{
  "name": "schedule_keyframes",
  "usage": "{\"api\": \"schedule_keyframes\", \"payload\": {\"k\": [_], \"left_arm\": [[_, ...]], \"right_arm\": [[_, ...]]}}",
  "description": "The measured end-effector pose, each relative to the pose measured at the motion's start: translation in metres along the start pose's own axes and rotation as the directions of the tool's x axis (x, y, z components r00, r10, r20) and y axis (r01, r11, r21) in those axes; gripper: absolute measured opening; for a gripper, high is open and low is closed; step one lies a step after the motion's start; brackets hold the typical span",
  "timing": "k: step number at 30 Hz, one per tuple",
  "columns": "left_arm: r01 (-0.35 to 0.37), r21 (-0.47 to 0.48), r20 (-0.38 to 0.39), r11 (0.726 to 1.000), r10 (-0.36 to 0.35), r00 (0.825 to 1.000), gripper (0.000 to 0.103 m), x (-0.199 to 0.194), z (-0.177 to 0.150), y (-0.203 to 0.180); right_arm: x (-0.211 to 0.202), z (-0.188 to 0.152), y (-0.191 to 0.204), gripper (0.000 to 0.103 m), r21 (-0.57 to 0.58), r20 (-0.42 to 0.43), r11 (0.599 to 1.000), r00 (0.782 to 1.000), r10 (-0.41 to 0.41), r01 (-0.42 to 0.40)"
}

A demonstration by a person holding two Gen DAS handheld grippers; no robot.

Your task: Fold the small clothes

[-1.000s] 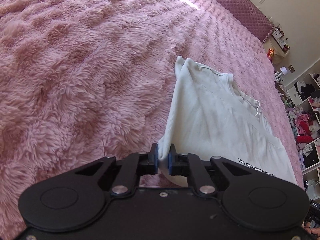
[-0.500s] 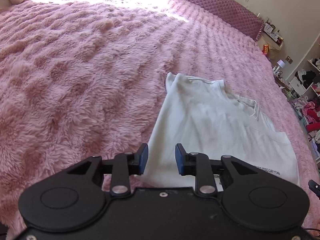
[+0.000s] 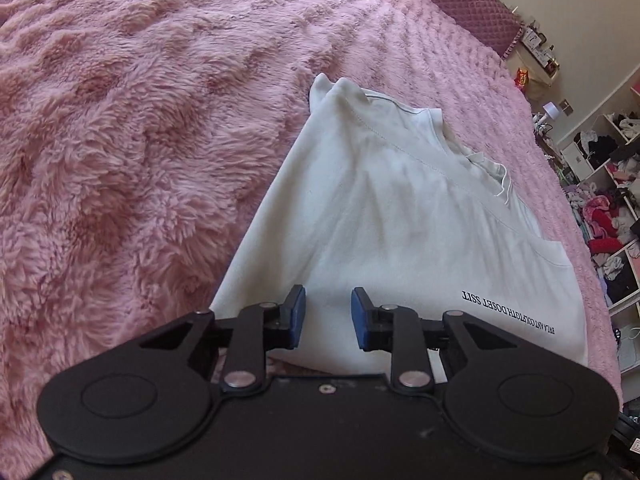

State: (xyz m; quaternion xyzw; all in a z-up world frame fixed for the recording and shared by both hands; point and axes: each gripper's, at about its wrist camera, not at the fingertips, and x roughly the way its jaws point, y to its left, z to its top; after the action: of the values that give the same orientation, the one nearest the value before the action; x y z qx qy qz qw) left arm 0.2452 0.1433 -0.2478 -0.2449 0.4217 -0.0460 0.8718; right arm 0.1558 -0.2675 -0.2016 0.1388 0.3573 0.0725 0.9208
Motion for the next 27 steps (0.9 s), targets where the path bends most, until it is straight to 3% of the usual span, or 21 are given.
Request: {"api": "schedule_keyframes", "payload": {"k": [5, 7, 10, 11, 12, 14, 18, 23, 25, 27], "left_arm": [[-0.056, 0.031, 0.027, 0.998, 0.055, 0.998, 0.027, -0.016, -0.006, 0.016], [-0.027, -0.004, 0.024, 1.0, 0.027, 0.999, 0.025, -0.016, -0.008, 0.03], [-0.009, -0.069, 0.022, 0.998, 0.011, 1.0, 0.023, -0.027, -0.01, 0.03], [-0.002, -0.069, 0.034, 0.998, 0.004, 0.999, 0.026, -0.033, -0.008, 0.024], [0.007, -0.058, 0.049, 0.998, -0.004, 0.999, 0.034, -0.037, -0.005, 0.018], [0.04, -0.003, 0.089, 0.999, -0.039, 0.995, 0.037, -0.04, 0.004, -0.003], [0.099, 0.107, 0.076, 0.989, -0.108, 0.991, 0.043, -0.014, 0.027, -0.049], [0.204, 0.163, -0.024, 0.965, -0.202, 0.979, 0.044, 0.05, 0.046, -0.094], [0.19, 0.197, -0.065, 0.962, -0.181, 0.981, 0.043, 0.073, 0.044, -0.109], [0.13, 0.244, -0.05, 0.961, -0.121, 0.991, 0.043, 0.086, 0.046, -0.116]], "right_arm": [[-0.035, 0.004, -0.089, 0.024, 0.144, 0.036, 0.967, 0.976, -0.216, 0.209], [-0.038, 0.0, -0.113, 0.009, 0.186, 0.025, 0.96, 0.976, -0.218, 0.209], [-0.04, 0.0, -0.114, 0.01, 0.203, 0.005, 0.956, 0.976, -0.219, 0.213], [-0.042, 0.004, -0.104, 0.01, 0.191, 0.006, 0.954, 0.972, -0.236, 0.231], [-0.044, 0.008, -0.096, 0.018, 0.18, 0.026, 0.957, 0.971, -0.236, 0.228], [-0.044, 0.024, -0.07, 0.019, 0.139, 0.099, 0.978, 0.981, -0.167, 0.153], [-0.012, 0.061, -0.028, 0.021, 0.036, 0.131, 0.999, 0.991, -0.011, 0.007], [0.058, 0.085, 0.0, 0.021, 0.024, 0.028, 0.977, 0.977, 0.21, -0.211], [0.08, 0.086, 0.003, 0.021, 0.028, -0.017, 0.974, 0.974, 0.225, -0.225], [0.091, 0.09, -0.003, 0.021, 0.015, -0.013, 0.984, 0.984, 0.179, -0.179]]}}
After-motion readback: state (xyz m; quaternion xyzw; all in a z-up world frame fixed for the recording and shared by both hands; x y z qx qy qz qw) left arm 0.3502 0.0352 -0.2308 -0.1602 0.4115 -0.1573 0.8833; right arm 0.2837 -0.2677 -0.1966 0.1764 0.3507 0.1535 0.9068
